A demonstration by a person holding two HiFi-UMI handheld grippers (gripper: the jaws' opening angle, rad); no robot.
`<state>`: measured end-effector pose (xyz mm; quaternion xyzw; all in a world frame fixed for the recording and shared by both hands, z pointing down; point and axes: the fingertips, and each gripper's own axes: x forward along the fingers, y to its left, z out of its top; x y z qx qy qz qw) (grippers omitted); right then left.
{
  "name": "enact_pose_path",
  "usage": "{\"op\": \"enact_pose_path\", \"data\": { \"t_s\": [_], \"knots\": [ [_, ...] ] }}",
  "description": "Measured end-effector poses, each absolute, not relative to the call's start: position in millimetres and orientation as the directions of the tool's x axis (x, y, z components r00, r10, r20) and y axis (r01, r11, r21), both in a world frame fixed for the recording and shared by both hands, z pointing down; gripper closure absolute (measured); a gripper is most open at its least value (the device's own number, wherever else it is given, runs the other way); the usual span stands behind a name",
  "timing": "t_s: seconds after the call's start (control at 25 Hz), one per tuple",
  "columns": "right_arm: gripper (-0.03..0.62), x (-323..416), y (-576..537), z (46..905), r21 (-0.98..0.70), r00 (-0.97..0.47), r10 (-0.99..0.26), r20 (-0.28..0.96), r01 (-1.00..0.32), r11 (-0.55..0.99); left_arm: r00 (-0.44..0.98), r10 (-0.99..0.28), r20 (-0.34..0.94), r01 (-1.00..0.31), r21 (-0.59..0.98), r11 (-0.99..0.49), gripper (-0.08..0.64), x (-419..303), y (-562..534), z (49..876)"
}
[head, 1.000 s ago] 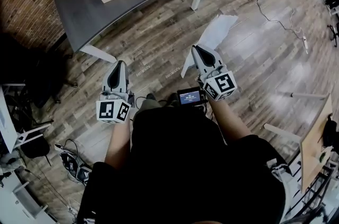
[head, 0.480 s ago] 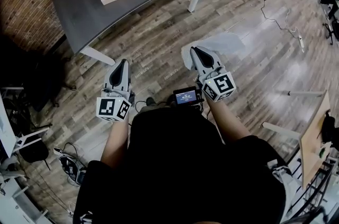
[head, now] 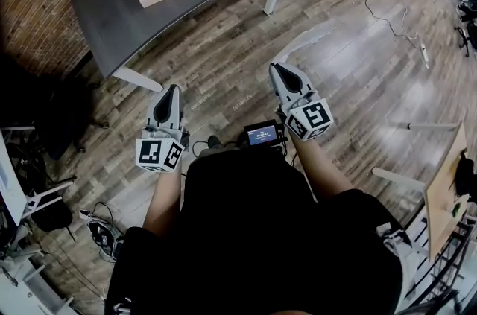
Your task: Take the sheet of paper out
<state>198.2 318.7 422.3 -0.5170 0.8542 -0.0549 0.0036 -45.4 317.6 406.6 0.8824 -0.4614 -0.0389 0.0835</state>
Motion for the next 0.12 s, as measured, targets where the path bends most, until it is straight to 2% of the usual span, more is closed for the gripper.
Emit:
{"op": "enact_pose_path", "data": {
  "t_s": [0.12],
  "knots": [
    [0.584,205.5,317.2,422.8,-0.099,-0.46,-0.886,0.047,-0.885,0.455,0.578,-0.816,0.007,-0.803,0.184,-0.567,0.563,-36.0,316.0,406.8]
  ]
}}
